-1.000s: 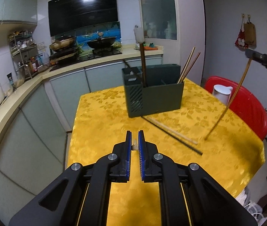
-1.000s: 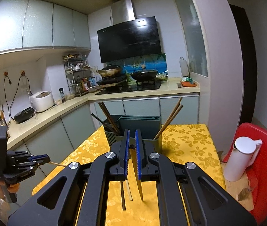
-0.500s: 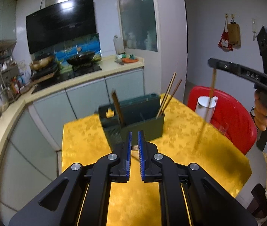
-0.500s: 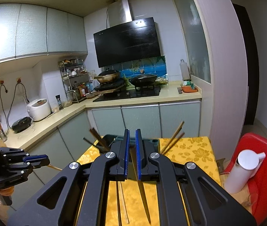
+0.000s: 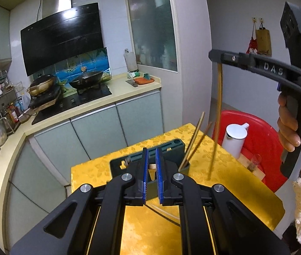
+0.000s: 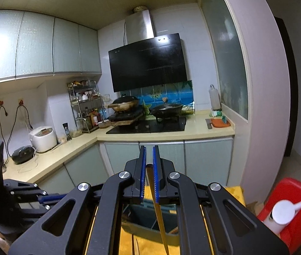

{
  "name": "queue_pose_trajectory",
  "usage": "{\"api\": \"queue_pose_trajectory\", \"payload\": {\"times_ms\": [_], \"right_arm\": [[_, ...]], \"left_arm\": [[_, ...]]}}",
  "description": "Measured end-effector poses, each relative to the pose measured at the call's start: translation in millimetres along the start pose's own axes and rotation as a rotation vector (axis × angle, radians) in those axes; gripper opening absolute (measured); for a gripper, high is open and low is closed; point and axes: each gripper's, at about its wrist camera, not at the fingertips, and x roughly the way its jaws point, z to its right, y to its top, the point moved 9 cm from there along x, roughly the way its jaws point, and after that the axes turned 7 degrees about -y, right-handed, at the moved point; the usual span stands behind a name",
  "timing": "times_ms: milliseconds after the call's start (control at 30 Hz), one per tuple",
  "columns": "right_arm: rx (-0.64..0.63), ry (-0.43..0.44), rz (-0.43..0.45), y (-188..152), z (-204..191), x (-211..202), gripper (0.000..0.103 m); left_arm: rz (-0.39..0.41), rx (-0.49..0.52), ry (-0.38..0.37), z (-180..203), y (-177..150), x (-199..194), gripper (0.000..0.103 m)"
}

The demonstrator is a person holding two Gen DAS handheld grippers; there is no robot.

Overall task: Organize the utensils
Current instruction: 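Carry the light chopstick over the holder while the right gripper brings its brown chopstick, then lower both chopsticks into the holder slots and open both grippers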

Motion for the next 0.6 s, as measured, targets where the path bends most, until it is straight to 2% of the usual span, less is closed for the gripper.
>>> {"api": "queue_pose_trajectory", "payload": {"times_ms": [267,600], "right_arm": [[-0.002,0.002,-0.005,10,1,30,0.007],[0.024,-0.028,-0.086,-15,15,91,0.007]], "left_arm": [[-0.043,-0.005,0.011,-13,10,36,0.007],[-0.114,-0.042,0.017,-34,-8,86,0.007]]}}
